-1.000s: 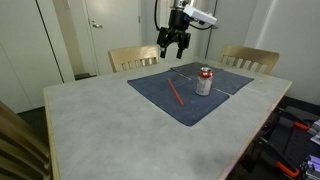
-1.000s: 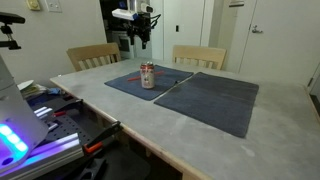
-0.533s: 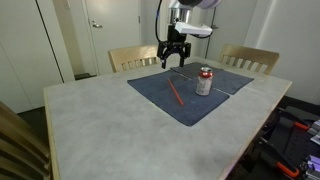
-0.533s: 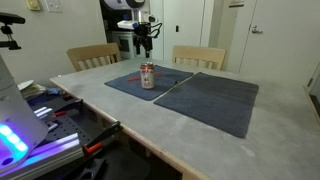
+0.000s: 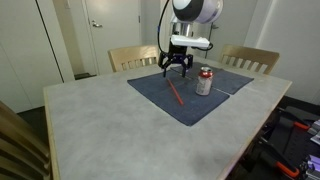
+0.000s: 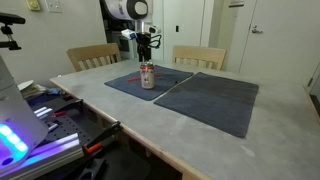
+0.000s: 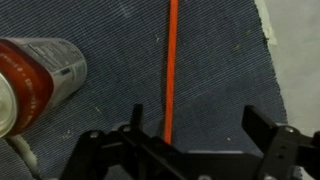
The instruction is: Put the straw in the can
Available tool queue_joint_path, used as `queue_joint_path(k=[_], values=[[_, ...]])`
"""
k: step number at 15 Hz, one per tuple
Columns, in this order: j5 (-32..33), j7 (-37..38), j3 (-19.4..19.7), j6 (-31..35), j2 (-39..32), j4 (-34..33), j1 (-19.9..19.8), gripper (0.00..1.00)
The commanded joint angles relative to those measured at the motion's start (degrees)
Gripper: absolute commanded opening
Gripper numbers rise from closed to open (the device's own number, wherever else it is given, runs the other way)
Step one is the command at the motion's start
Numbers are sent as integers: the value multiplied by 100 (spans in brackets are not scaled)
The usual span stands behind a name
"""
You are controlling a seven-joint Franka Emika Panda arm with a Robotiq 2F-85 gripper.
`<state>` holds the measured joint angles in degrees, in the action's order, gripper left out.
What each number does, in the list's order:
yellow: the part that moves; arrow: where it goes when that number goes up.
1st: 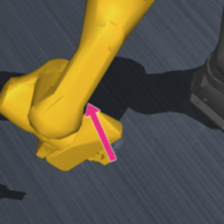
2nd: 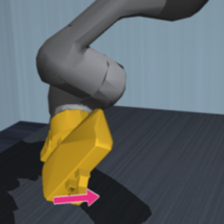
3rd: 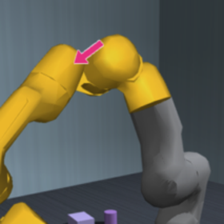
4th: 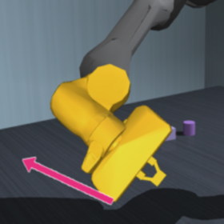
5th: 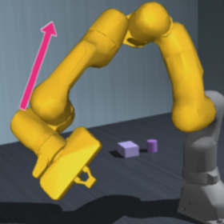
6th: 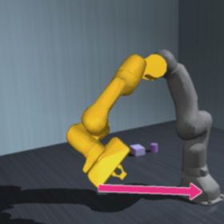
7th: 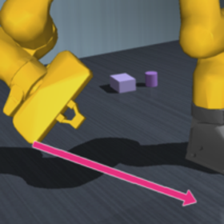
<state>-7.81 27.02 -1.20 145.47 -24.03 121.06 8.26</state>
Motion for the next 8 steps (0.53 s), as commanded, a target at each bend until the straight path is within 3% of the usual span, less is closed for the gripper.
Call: queue_joint_path(k=[1, 8], values=[[-148, 151, 138, 361, -240, -151, -27, 100], [7, 45, 311, 744, -570, -407, 42, 100]])
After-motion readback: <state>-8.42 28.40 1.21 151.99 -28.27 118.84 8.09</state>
